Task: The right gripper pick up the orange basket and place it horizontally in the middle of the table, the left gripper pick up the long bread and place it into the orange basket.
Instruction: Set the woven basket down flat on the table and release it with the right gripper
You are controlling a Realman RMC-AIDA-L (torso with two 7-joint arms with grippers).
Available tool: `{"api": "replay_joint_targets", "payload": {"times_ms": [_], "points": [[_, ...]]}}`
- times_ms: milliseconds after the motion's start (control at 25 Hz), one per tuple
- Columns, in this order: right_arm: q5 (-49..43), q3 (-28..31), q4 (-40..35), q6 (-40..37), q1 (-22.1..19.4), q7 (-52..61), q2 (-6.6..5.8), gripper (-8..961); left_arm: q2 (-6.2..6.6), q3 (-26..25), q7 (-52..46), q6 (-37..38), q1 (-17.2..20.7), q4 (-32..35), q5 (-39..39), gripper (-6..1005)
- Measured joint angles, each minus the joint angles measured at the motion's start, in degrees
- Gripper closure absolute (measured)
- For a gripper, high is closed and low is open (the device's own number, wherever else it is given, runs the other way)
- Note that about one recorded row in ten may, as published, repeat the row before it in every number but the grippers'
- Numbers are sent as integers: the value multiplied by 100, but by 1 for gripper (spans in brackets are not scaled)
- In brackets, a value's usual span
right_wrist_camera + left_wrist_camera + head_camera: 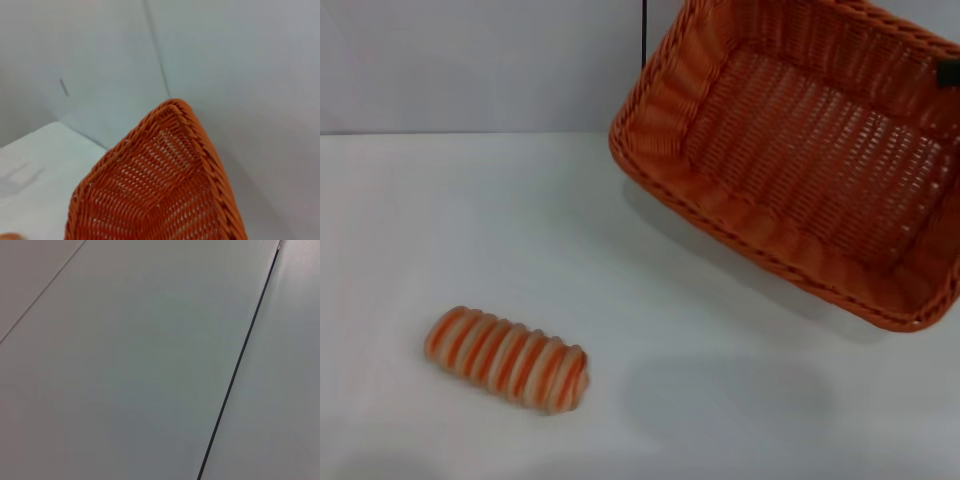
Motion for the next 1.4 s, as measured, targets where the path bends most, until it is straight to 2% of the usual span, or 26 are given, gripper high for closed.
{"api": "replay_joint_targets", "payload": {"times_ms": [120,200,360,520,600,640,800,1040,1200,1400], "points": [[7,-19,-115,271,23,-151,-70,790,0,0,0,0,-5,0,0,164],[12,-110,-349,667,60,-327,-190,790,0,3,0,0,-21,4,2,164],[23,-273,-545,823,80,-382,-263,790,0,44,0,0,-30,41,30,164],[30,-765,-678,838,65,-508,-280,790,0,72,0,6,-12,52,41,164],[22,-1131,-556,828,102,-678,-217,790,-3,123,0,22,15,22,46,164],[22,-1131,-556,828,102,-678,-217,791,-3,123,0,22,15,22,46,164],[-217,-1315,-195,762,304,-1102,-9,791,-6,205,0,10,22,4,44,164],[-338,-1431,450,721,605,-1358,44,791,-9,221,0,6,23,0,44,164],[-607,-1514,621,590,730,-1608,228,791,-9,242,0,10,28,0,43,164],[-733,-1691,928,378,947,-1842,353,792,-13,288,0,6,19,0,44,164]]}}
